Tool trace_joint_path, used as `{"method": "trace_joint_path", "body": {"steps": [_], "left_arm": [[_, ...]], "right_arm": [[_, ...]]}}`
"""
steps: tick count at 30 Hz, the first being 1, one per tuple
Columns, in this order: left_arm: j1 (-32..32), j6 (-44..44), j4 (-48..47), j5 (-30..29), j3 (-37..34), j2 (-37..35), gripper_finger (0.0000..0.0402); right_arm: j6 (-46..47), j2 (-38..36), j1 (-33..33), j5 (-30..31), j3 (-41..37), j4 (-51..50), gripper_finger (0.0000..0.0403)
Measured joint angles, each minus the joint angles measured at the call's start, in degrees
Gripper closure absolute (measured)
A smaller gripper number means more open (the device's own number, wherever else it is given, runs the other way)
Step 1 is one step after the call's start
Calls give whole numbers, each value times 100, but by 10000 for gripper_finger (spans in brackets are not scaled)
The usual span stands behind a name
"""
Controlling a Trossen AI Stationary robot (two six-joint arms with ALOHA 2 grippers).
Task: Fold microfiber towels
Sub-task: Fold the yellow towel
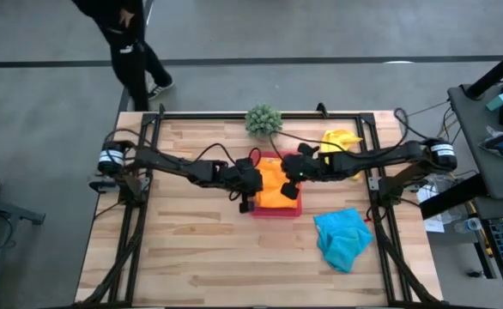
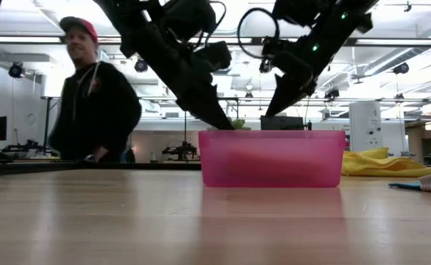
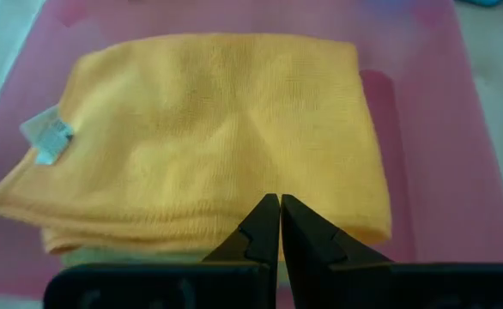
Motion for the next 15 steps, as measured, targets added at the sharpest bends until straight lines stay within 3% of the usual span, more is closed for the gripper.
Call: {"method": "trace_joint_path", "body": {"steps": [8, 15], "left_arm": [[-75, -8, -261, -45, -294, -598, 400], [-76, -49, -261, -58, -776, -1204, 400]], "right_arm": [[495, -582, -161, 831, 0, -896, 394], [584, -723, -397, 987, 0, -1111, 394]]}}
